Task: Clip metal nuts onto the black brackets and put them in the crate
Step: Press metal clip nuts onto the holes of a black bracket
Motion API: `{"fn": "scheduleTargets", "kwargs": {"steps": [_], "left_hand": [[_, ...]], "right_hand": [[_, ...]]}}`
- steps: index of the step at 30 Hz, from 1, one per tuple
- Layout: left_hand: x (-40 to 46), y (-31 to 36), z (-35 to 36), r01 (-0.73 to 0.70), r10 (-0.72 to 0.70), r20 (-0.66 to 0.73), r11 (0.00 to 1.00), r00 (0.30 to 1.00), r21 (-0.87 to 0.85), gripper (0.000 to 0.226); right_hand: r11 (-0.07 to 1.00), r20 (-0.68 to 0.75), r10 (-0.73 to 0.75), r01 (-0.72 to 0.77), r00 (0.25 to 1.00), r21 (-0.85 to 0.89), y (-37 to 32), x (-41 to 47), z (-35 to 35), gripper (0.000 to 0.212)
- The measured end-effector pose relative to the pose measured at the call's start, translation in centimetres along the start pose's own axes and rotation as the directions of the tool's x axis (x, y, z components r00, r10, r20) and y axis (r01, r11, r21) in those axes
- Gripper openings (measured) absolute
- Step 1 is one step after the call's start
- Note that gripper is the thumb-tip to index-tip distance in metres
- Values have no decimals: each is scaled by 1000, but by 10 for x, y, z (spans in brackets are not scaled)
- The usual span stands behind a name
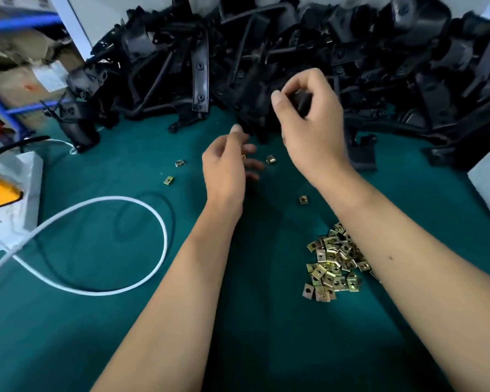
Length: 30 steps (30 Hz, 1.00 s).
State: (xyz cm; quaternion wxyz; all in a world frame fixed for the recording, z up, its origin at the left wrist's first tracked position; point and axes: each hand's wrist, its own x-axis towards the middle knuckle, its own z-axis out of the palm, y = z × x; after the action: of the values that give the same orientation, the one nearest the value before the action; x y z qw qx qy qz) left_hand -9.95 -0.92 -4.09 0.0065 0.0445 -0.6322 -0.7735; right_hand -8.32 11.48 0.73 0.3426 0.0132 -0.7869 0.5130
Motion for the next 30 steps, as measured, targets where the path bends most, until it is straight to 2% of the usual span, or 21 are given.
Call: {"fn": "scheduleTargets", "kwargs": {"steps": [2, 4, 6, 7, 8, 10, 12, 13, 14, 16, 18, 19, 21, 22, 24, 26, 28, 30], "left_hand": [[-4, 5, 0, 186, -116, 272, 951, 955, -247, 53], [-7, 9, 0, 248, -72, 428, 895, 901, -371, 57], [-7, 14, -2, 259, -59, 402, 846, 914, -466, 46], [-7, 17, -2, 278, -80, 368, 804, 926, -526, 37], [-6, 19, -5, 294, -108, 334, 760, 936, -579, 30], [-4, 22, -10, 303, -153, 287, 736, 946, -605, 22], [-2, 21, -15, 269, -187, 215, 842, 959, -468, 12], [-2, 20, -16, 225, -180, 160, 918, 970, -327, 10], [-2, 17, -17, 156, -138, 111, 973, 984, -172, 9], [-3, 12, -16, -12, 7, 70, 997, 998, 75, 18], [-4, 11, -17, -192, 180, 69, 945, 981, 266, 38], [-4, 13, -19, -287, 273, 91, 881, 958, 377, 47], [-3, 16, -23, -430, 430, 155, 674, 889, 600, 60], [-3, 17, -23, -459, 474, 176, 587, 862, 667, 63], [-4, 19, -23, -445, 490, 172, 521, 855, 728, 68], [-5, 18, -23, -401, 437, 146, 576, 887, 712, 70], [-4, 21, -26, -356, 318, 172, 724, 932, 591, 71], [-3, 31, -31, -218, 114, 271, 894, 956, 391, 74]], "right_hand": [[985, 154, 3, -29, 988, 170, -6, -17, -13, 13], [972, 361, 22, -104, 932, 210, -4, -31, -26, 33], [968, 508, 87, -193, 857, 160, 4, -38, -42, 58], [971, 539, 120, -212, 834, 112, 9, -40, -51, 64], [980, 549, 147, -198, 823, 34, 14, -40, -59, 64], [970, 558, 166, -31, 813, -243, 25, -39, -73, 51], [868, 615, 183, 169, 767, -468, 35, -41, -79, 38], [844, 638, 195, 204, 744, -496, 38, -44, -78, 31], [851, 647, 194, 201, 738, -485, 39, -47, -76, 24], [884, 619, 167, 162, 767, -439, 41, -51, -75, 15], [900, 539, 153, 108, 828, -422, 44, -52, -74, 14], [911, 492, 151, 73, 857, -407, 45, -52, -75, 14], [940, 412, 163, -15, 896, -341, 47, -53, -74, 14], [952, 380, 172, -54, 909, -301, 48, -54, -74, 13], [968, 339, 176, -100, 924, -230, 47, -54, -73, 13], [978, 324, 194, -157, 926, -136, 47, -53, -73, 12], [967, 327, 232, -253, 916, 22, 47, -51, -72, 11], [918, 355, 274, -353, 894, 181, 46, -51, -73, 12]]}}
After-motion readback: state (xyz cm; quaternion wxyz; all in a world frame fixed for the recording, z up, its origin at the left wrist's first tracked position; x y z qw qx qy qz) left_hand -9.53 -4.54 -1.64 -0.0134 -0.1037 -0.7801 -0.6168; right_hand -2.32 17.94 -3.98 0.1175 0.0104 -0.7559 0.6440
